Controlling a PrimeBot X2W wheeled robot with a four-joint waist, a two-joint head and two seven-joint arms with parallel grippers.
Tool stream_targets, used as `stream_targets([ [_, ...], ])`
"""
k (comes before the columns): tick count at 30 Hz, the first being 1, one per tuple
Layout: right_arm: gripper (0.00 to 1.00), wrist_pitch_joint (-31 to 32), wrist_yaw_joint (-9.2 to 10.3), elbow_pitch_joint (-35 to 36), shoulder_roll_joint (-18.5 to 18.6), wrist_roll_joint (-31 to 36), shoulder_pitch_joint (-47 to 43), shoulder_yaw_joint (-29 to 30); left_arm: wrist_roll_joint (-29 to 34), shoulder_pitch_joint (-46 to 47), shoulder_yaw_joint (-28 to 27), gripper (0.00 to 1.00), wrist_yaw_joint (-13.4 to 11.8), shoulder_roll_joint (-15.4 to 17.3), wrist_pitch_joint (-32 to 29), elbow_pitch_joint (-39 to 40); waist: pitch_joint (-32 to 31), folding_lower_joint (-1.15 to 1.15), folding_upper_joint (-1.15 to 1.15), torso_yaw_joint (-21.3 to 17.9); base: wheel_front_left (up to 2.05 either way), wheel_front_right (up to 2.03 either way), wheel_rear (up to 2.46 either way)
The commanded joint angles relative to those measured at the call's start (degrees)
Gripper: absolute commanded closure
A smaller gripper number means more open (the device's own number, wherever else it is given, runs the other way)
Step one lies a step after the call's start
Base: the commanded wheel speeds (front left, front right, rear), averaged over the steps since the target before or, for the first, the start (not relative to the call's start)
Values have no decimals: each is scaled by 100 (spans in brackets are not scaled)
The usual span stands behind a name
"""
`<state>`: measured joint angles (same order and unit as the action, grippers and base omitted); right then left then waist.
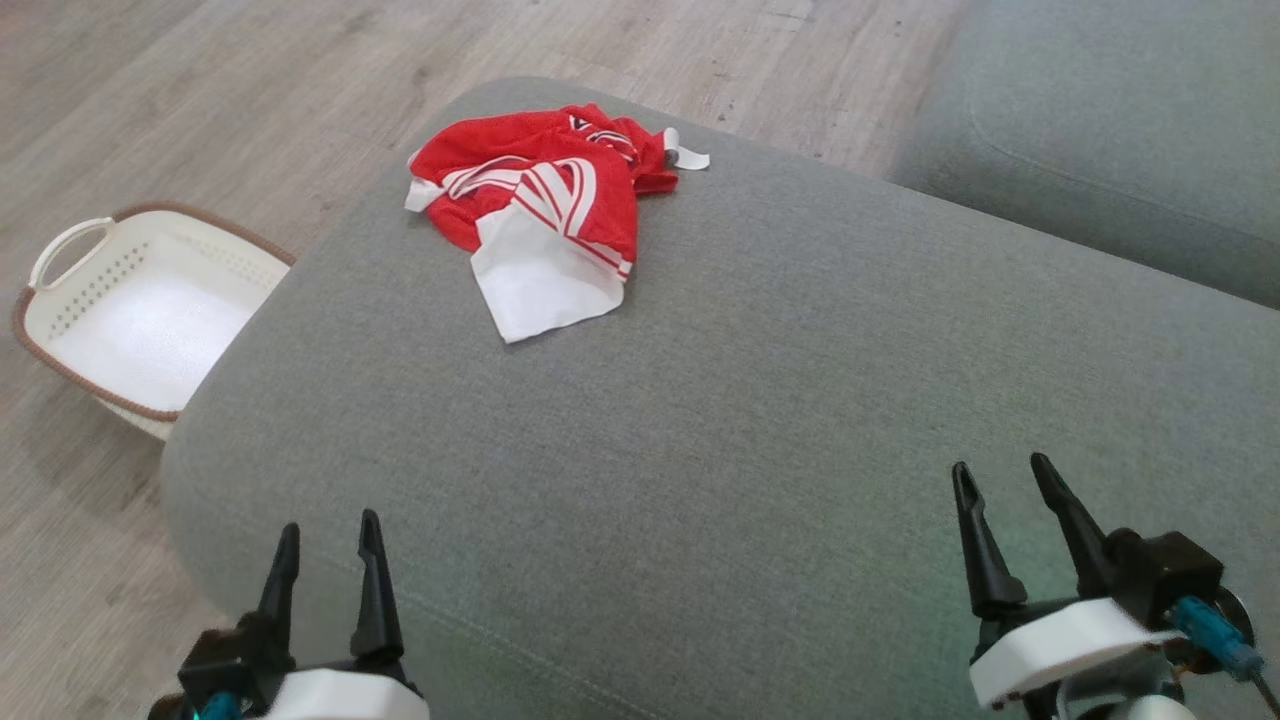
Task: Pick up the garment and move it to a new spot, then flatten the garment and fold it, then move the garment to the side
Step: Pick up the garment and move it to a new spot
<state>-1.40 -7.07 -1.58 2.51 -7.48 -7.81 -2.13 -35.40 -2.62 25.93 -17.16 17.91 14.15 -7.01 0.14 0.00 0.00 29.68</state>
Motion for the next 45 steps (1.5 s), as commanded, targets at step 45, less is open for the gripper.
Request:
stream_targets([
  [45, 0, 823, -42, 1537, 37, 1295, 1672, -326, -1269, 5358, -962, 0, 1306, 1024, -3116, -2851, 3075, 0, 0, -2159, 0, 0, 0],
])
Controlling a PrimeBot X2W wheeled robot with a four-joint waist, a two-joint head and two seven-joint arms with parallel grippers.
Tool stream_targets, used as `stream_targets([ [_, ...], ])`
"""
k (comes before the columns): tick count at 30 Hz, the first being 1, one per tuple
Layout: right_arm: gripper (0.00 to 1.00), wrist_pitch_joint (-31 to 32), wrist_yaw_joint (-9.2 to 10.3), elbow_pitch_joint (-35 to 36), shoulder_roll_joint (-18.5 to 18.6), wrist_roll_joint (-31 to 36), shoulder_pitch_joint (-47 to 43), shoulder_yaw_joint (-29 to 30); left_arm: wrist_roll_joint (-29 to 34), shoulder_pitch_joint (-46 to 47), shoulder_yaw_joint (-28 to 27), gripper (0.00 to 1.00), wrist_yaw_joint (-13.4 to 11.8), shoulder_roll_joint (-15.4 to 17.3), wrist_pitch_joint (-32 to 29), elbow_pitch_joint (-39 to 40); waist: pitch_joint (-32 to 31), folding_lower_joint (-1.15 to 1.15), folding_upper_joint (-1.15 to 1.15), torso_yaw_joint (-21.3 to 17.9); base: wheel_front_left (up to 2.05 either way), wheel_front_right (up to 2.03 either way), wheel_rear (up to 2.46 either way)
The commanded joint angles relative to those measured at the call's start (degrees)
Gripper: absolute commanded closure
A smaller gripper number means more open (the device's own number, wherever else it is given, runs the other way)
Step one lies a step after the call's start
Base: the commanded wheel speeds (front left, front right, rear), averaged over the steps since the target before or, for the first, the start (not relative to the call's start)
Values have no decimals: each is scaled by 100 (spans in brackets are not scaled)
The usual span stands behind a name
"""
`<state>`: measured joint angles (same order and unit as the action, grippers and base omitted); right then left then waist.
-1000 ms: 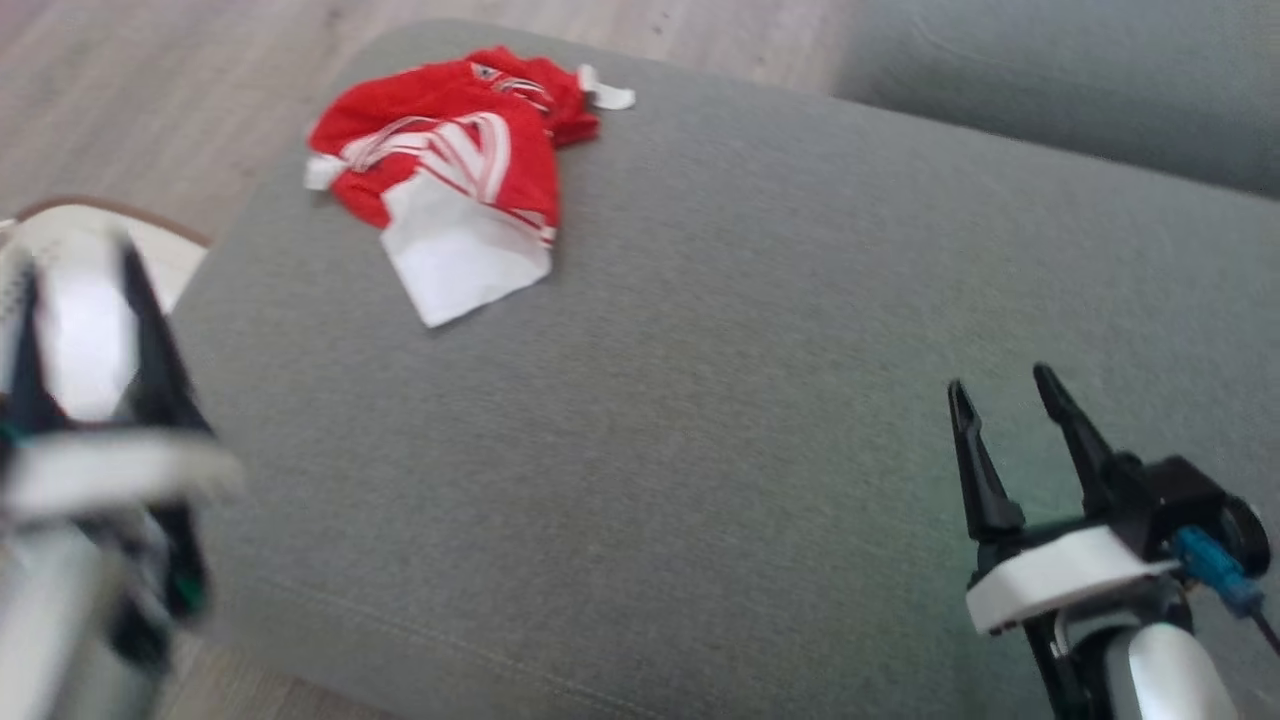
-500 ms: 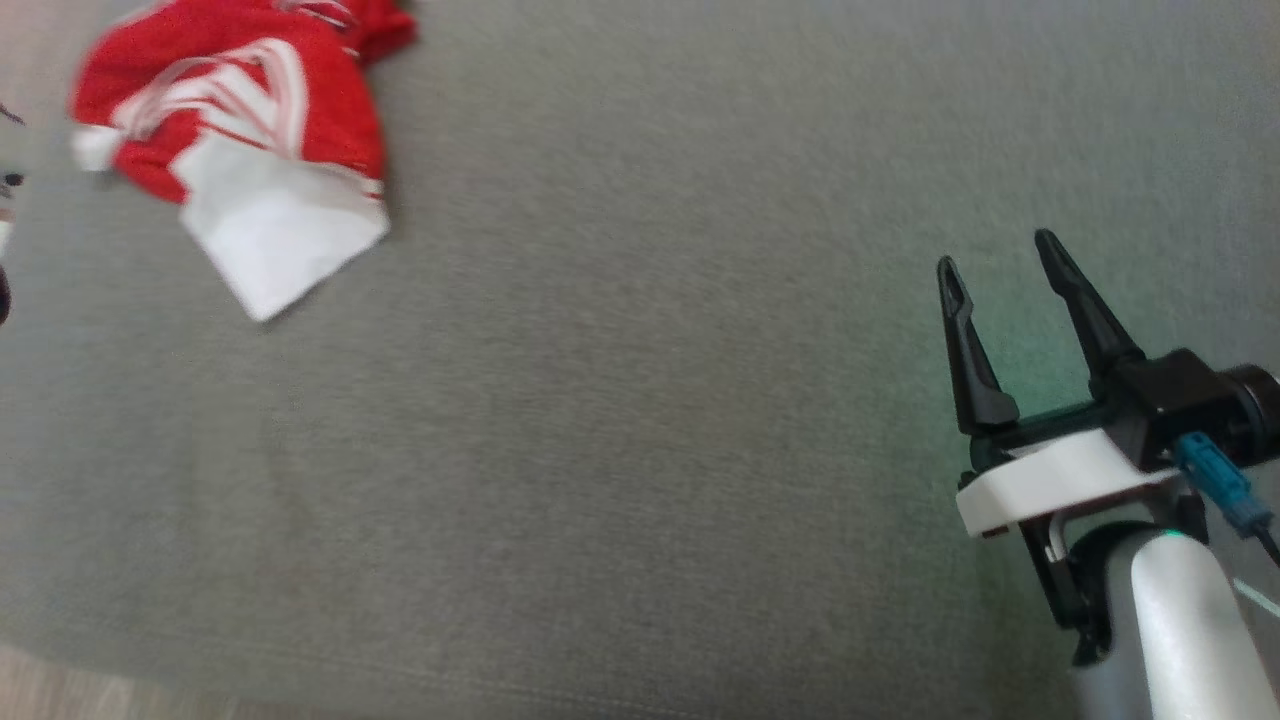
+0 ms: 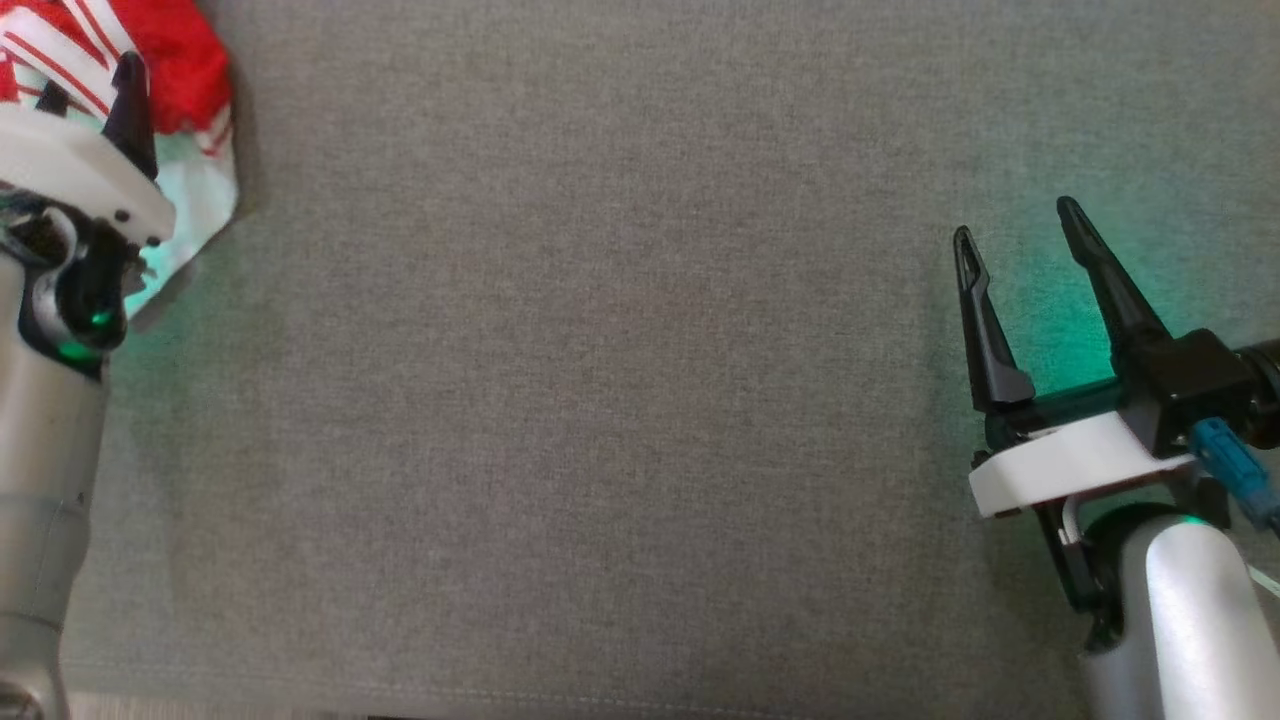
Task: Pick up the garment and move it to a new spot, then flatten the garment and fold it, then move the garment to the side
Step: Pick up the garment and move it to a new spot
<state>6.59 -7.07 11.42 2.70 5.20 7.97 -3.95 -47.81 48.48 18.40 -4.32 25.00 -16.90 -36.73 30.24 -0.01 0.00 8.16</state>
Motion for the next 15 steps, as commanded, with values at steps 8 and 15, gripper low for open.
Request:
stream_targets([
  [8, 0, 19, -42, 252, 18, 40, 99, -210, -183, 400, -133, 35, 140, 107, -226, -379, 226, 1, 0, -28, 0, 0, 0],
  [15, 0, -74, -42, 93, 18, -30, 119, -170, -9, 590, -106, 100, 203, 180, 202, -562, 9, 1, 0, -19, 0, 0, 0],
])
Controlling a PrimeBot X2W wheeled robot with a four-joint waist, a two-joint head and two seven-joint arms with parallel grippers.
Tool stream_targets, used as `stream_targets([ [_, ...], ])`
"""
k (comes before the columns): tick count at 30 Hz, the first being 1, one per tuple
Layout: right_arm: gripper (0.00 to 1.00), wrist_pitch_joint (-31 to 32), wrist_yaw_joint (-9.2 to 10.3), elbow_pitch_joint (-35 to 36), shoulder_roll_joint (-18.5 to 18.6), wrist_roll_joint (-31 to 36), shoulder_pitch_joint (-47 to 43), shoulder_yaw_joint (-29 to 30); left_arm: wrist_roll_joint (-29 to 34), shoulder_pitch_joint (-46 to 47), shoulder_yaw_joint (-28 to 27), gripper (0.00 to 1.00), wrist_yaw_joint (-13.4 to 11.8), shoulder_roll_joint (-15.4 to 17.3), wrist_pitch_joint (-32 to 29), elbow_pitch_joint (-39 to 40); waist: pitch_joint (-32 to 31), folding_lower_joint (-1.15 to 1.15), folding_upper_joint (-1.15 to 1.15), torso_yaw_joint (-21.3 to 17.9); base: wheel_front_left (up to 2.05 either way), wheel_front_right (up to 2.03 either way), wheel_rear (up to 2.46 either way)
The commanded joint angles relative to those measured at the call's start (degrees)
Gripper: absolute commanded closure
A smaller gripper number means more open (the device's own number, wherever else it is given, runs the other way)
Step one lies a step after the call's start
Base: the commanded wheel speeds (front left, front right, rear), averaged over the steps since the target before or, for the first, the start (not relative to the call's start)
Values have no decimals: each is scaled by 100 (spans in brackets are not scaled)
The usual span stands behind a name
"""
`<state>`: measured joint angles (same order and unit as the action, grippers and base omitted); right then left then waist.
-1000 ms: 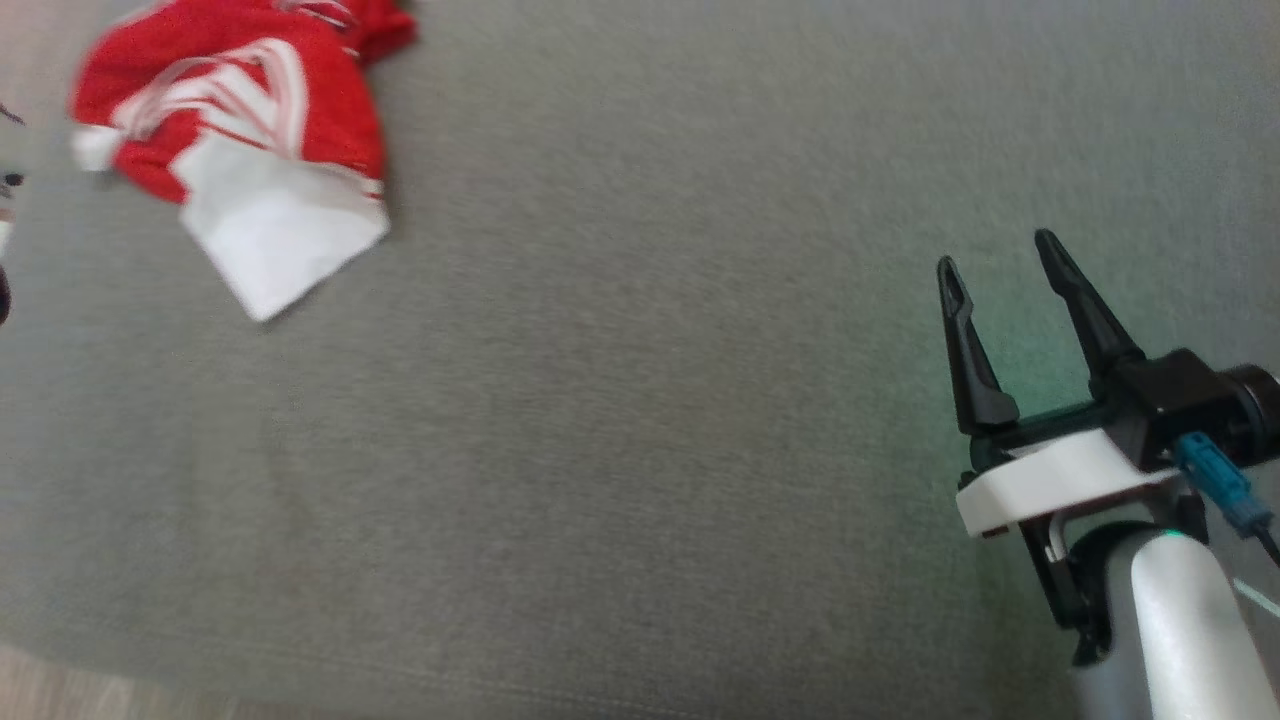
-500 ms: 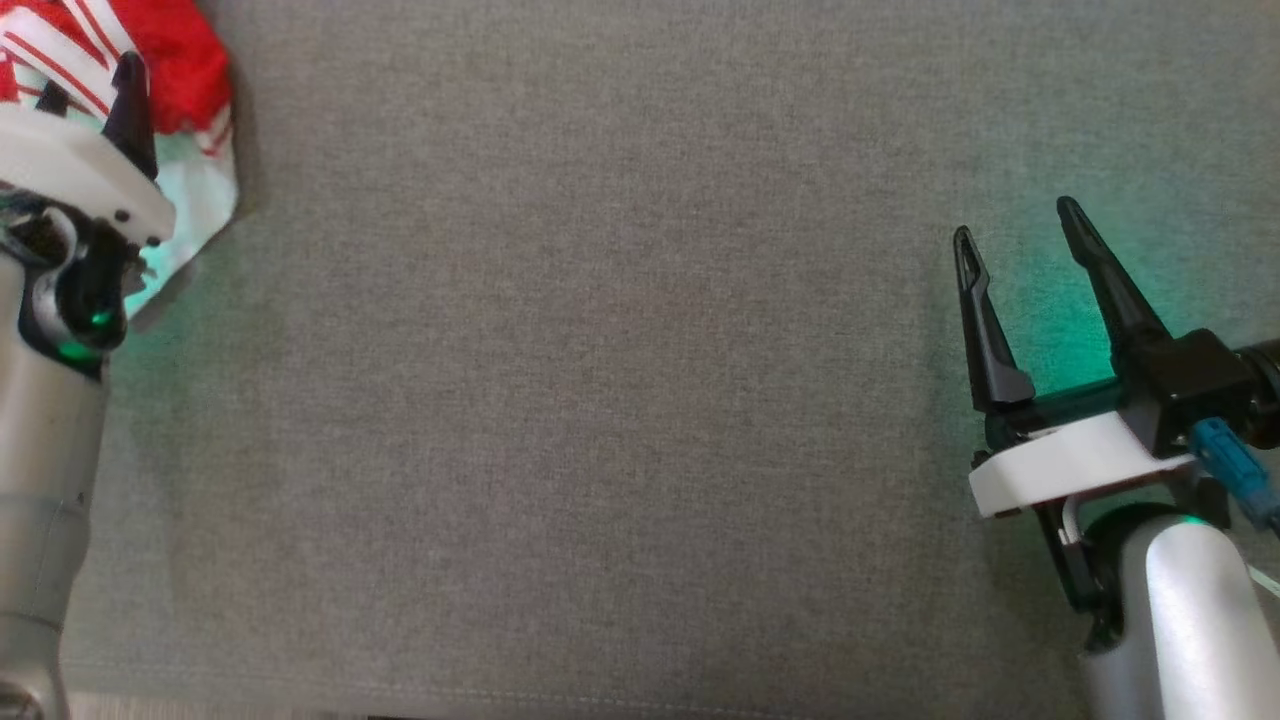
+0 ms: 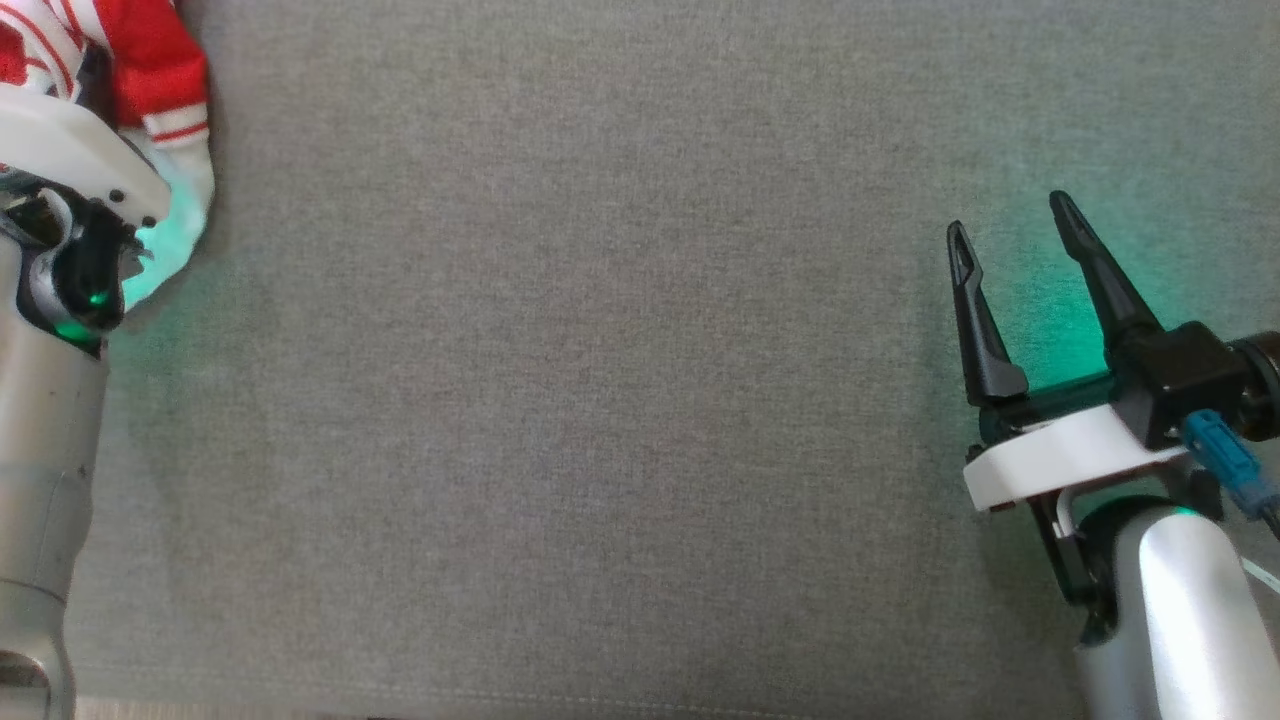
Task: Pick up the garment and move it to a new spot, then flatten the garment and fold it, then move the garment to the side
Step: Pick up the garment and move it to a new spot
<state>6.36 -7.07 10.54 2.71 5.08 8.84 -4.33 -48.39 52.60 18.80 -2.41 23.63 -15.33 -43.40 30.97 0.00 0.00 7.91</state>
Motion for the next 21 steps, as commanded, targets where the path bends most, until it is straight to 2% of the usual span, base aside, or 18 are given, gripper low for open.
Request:
stream_targets([
  [1, 0, -72, -42, 146, 17, -41, 31, -129, 94, 216, -141, 100, 20, 346, 140, 104, -134, 0, 0, 9, 0, 0, 0],
  [6, 0, -187, -42, -65, 17, -210, -18, -133, 271, 399, -108, 100, 89, 489, 472, 195, -582, 0, 0, -14, 0, 0, 0],
  [10, 0, -330, -42, -306, 17, -386, -64, -96, 255, 554, -140, 100, 142, 480, 601, 420, -1048, 0, 0, -84, 0, 0, 0],
  [15, 0, -523, -42, -643, 17, -655, -194, -68, 424, 726, 123, 100, 214, 440, 417, 875, -1672, 0, 0, -267, 0, 0, 0],
  [21, 0, -748, -42, -987, 17, -991, -414, -41, 545, 834, 479, 100, 199, 164, 127, 1582, -2305, 0, 0, -670, 0, 0, 0],
])
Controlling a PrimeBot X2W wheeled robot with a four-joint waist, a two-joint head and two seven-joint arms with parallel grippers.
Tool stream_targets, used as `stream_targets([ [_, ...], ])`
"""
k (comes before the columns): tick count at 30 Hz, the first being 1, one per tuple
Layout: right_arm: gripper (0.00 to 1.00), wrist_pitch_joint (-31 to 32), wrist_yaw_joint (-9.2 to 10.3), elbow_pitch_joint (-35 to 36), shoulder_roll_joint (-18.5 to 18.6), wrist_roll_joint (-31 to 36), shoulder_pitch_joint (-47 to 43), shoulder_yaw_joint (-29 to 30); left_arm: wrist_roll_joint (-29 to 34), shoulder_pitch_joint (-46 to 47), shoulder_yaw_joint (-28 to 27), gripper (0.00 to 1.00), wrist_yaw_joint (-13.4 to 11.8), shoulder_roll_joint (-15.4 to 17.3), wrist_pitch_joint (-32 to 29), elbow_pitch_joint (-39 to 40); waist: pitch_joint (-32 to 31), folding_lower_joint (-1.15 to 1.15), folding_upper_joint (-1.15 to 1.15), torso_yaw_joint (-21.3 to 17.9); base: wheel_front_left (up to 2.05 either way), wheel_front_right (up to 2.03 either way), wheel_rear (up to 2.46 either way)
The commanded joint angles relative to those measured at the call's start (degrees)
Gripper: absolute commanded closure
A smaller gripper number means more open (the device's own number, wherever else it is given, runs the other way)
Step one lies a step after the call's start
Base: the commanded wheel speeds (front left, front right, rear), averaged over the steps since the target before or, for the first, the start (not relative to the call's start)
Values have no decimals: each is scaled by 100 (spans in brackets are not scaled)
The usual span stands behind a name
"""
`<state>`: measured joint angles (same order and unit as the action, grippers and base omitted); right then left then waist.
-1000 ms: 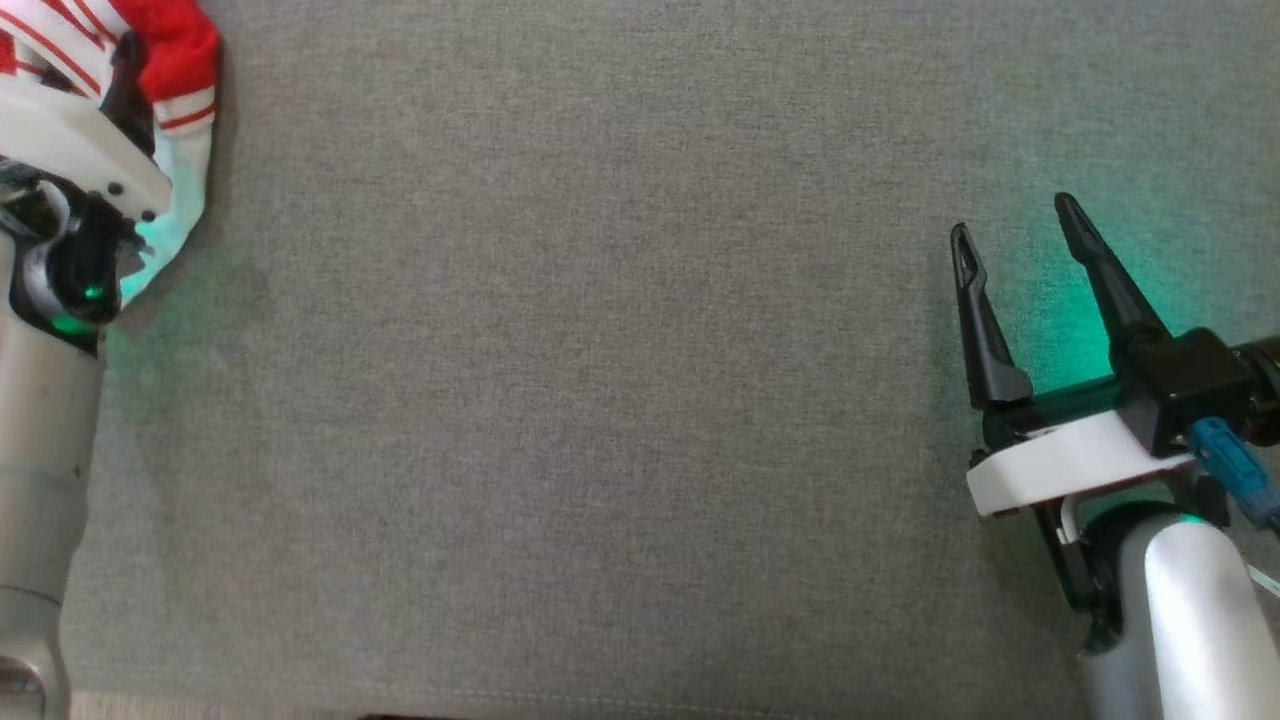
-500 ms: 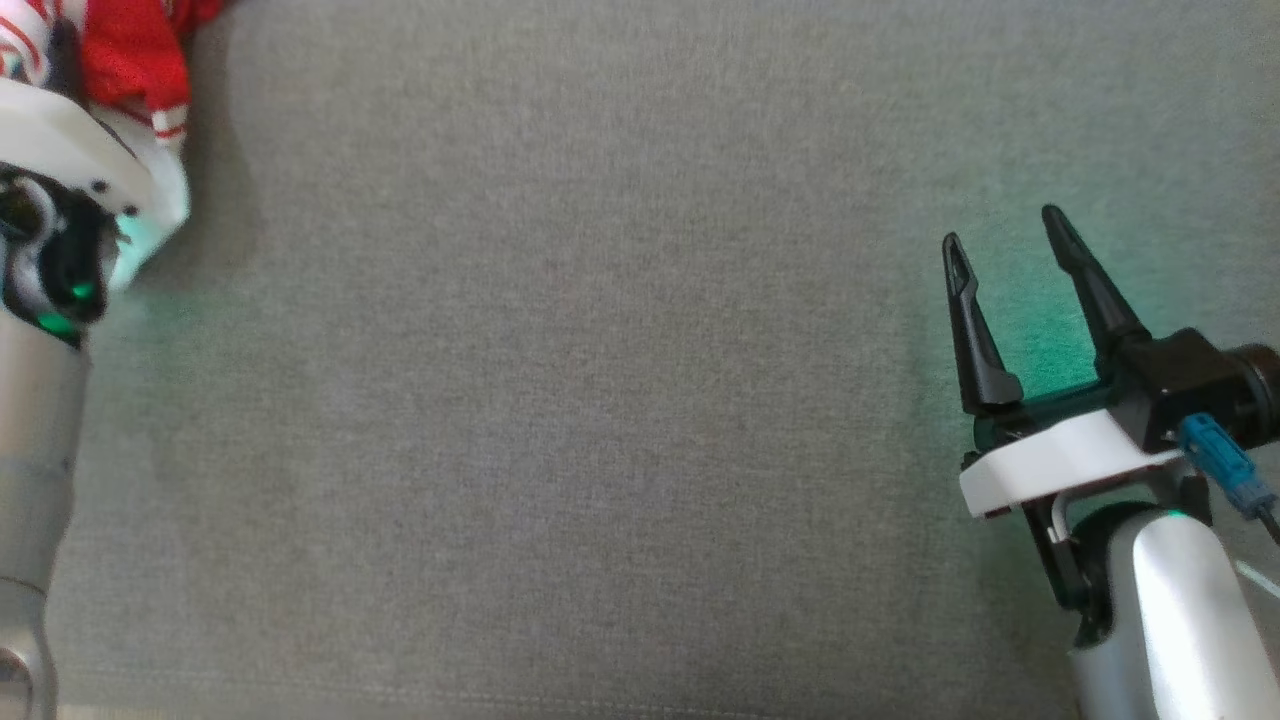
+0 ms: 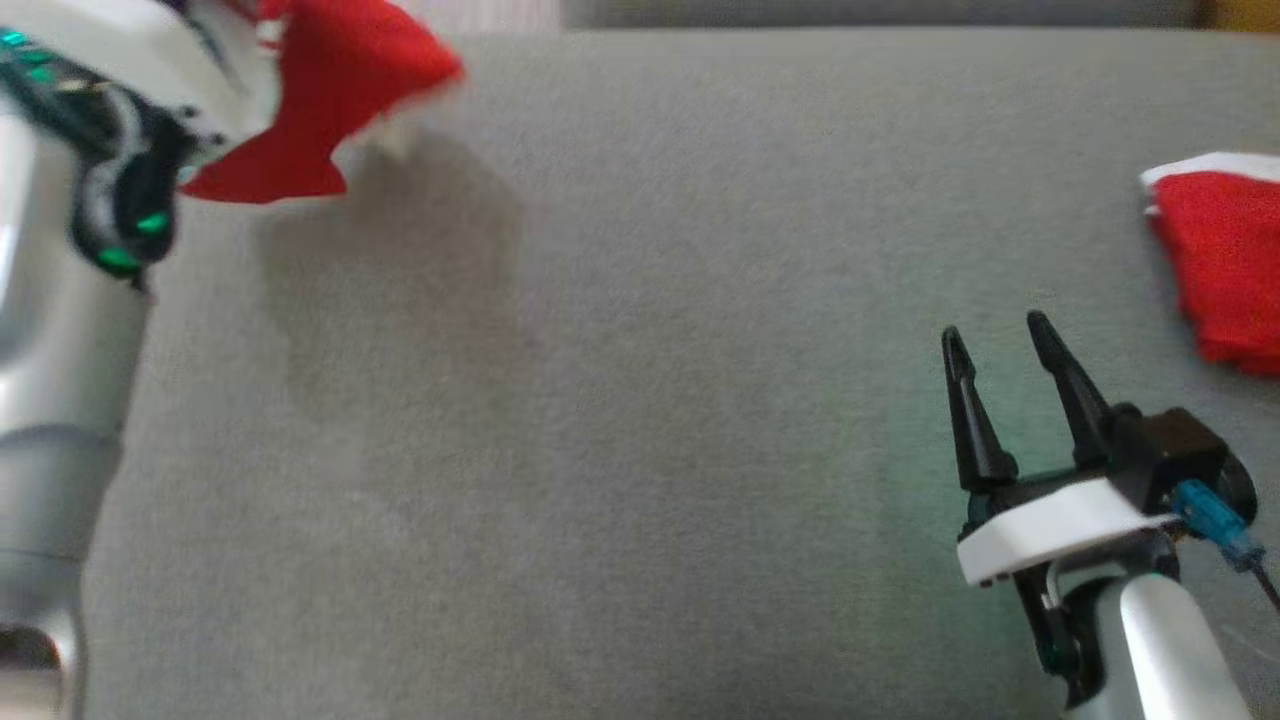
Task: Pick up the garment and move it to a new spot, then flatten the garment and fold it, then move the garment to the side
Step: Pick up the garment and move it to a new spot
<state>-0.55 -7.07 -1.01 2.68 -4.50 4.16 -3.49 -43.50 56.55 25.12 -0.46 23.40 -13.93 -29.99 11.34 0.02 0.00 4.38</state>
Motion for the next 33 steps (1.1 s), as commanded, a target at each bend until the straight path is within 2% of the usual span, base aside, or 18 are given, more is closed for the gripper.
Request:
stream_targets([
  [1, 0, -87, -42, 125, 20, -73, 18, -107, 56, 456, -102, 100, -21, 108, -67, 382, -403, -2, 0, -397, 0, 0, 0],
  [4, 0, -167, -42, 19, 20, -164, -57, -64, 55, 526, 69, 100, -106, -140, -258, 840, -507, -2, 0, -658, 0, 0, 0],
  [8, 0, -279, -42, -105, 20, -256, -92, -11, -128, 620, 203, 100, -253, -634, -465, 1454, -471, -2, 0, -980, 0, 0, 0],
  [9, 0, -279, -42, -105, 20, -256, -92, -11, -128, 620, 203, 100, -253, -634, -465, 1454, -471, -2, 0, -980, 0, 0, 0],
  [12, 0, -392, -42, -221, 20, -373, -83, -42, -371, 508, 263, 100, -502, -1126, -561, 1904, -343, -2, 0, -1217, 0, 0, 0],
  [16, 0, -505, -42, -356, 20, -429, -2, -47, -572, 89, 254, 100, -733, -1455, -438, 2116, -153, -2, 0, -1357, 0, 0, 0],
  [19, 0, -579, -42, -429, 20, -448, 116, -97, -964, -432, 23, 100, -831, -1698, -168, 2030, 47, -2, 0, -1458, 0, 0, 0],
  [24, 0, -673, -42, -557, 20, -488, 296, -160, -945, -1278, -108, 100, -781, -1669, 546, 1262, 352, -2, 0, -1571, 0, 0, 0],
  [32, 0, -774, -42, -740, 20, -439, 466, -117, -517, -1931, -171, 100, -648, -1297, 1640, -282, 544, -2, 0, -1622, 0, 0, 0],
  [33, 0, -781, -42, -758, 20, -422, 466, -85, -504, -1945, -172, 73, -614, -1294, 1724, -396, 536, -2, 0, -1593, 0, 0, 0],
])
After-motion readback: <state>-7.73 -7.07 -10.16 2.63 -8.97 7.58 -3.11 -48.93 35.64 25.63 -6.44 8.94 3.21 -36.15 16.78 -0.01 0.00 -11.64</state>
